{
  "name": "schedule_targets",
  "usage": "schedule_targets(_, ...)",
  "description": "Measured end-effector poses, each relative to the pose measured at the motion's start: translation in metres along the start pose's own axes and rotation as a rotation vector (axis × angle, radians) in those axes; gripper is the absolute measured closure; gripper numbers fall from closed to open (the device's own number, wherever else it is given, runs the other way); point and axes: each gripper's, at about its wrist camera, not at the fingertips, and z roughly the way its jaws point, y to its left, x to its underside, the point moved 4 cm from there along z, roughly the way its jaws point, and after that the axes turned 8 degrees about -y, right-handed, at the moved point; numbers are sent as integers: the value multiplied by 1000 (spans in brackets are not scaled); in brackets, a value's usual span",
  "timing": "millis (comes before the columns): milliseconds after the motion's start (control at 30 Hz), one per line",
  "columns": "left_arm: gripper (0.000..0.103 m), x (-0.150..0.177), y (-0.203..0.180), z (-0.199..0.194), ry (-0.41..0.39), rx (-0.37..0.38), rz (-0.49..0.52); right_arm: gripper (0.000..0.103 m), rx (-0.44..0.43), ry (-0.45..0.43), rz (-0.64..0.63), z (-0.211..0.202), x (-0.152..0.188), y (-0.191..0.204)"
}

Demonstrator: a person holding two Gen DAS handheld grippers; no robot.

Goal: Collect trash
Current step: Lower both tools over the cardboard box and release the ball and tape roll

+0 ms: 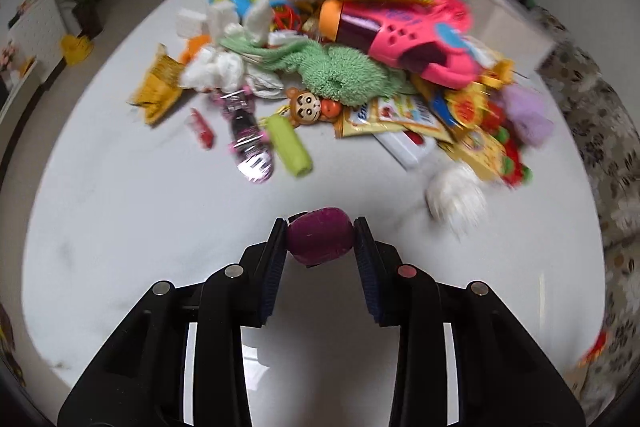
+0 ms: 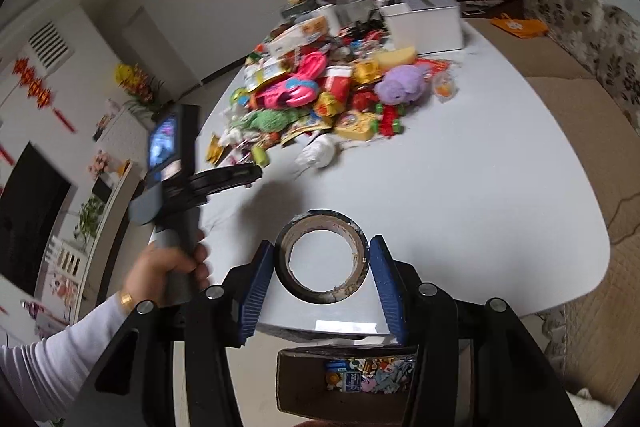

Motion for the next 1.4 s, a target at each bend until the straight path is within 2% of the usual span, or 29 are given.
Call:
schedule_targets(167, 69, 36, 21, -67, -31, -27, 71, 54, -35, 51, -62, 11, 15, 26)
schedule_targets(300, 69, 79, 46, -104, 2, -44, 107, 54, -70, 107, -96, 20, 36, 49)
schedule_targets(500, 69, 156, 73, -126, 135, -36, 87, 54, -83, 205, -133, 28, 83, 73)
schedule_targets(633, 69, 208, 80, -124, 229, -29, 100, 54, -73, 303, -115, 36, 131, 76)
schedule_targets(700, 69, 234, 82, -109, 301, -21, 95, 54, -58, 362, -95, 46, 162, 71)
schedule_targets(833, 69, 283, 79, -68, 393, -20, 120, 54, 17, 442, -84, 70, 220, 47)
schedule_targets(1000, 69, 356, 80, 16, 553, -44, 130, 54, 148, 545, -35, 118, 298, -12)
schedule_targets(1100, 68, 389, 78, 62, 616, -42, 130, 54, 189, 563, 0, 147, 326, -38)
schedule_targets(1133, 64, 401, 78, 75, 652, -36, 131, 53, 208, 576, 4, 155, 332, -46)
schedule_targets(1167, 41, 413, 78, 91, 700, -37, 123, 53, 226, 595, 19, 163, 339, -55)
schedule_targets(1200, 29, 422, 79, 103, 737, -48, 116, 46, 233, 608, 34, 167, 343, -61)
schedule_targets(1300, 28, 438, 81, 126, 809, -63, 87, 31, 288, 606, 29, 177, 347, -78)
schedule_targets(1400, 28, 439, 82, 131, 822, -74, 85, 28, 311, 615, 30, 179, 345, -87)
